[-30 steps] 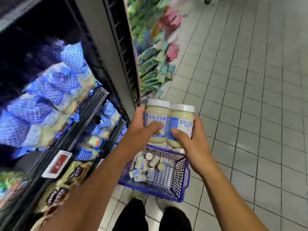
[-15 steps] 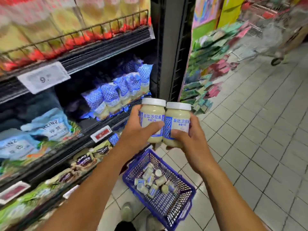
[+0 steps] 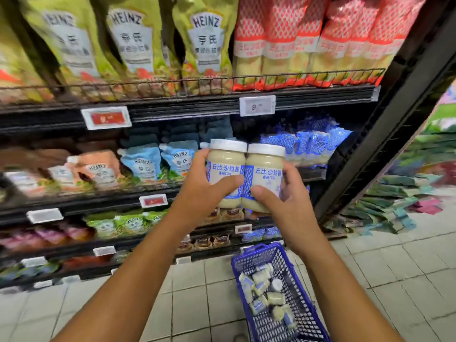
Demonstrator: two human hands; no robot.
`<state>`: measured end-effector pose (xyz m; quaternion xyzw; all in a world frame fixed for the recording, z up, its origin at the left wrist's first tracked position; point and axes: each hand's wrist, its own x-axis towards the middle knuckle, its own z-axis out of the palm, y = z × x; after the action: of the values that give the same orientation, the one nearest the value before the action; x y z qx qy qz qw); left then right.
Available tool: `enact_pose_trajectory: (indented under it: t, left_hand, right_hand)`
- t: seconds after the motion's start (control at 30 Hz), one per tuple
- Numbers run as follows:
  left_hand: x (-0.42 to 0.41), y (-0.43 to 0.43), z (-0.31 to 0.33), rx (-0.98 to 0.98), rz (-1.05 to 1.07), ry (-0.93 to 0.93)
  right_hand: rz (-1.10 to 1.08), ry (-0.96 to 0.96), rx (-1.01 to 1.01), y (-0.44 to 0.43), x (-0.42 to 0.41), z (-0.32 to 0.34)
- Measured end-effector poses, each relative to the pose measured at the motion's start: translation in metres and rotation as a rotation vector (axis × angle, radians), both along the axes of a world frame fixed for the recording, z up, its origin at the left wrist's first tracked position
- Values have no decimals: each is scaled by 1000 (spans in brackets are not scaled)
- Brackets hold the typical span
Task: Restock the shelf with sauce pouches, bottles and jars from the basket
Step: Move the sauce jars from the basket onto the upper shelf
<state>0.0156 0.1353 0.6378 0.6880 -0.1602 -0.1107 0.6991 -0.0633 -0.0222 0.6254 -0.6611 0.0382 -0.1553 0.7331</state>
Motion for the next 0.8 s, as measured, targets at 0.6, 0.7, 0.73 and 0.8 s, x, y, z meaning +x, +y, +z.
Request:
enact_pose_trajectory:
  t: [0.6, 0.7, 0.73, 0.8]
  left_hand:
    - [-92, 358, 52, -2, 627, -160]
    - [-110, 403, 62, -9, 697, -167]
    - [-114, 417, 65, -7, 724, -174]
    - [-121, 442, 72, -8, 774, -197]
  right_hand:
    - [603, -161, -20, 346, 23, 51]
    - [700, -177, -21, 394, 21, 60]
    - [727, -181, -10, 408, 20, 63]
    - [765, -194, 5, 434, 20, 72]
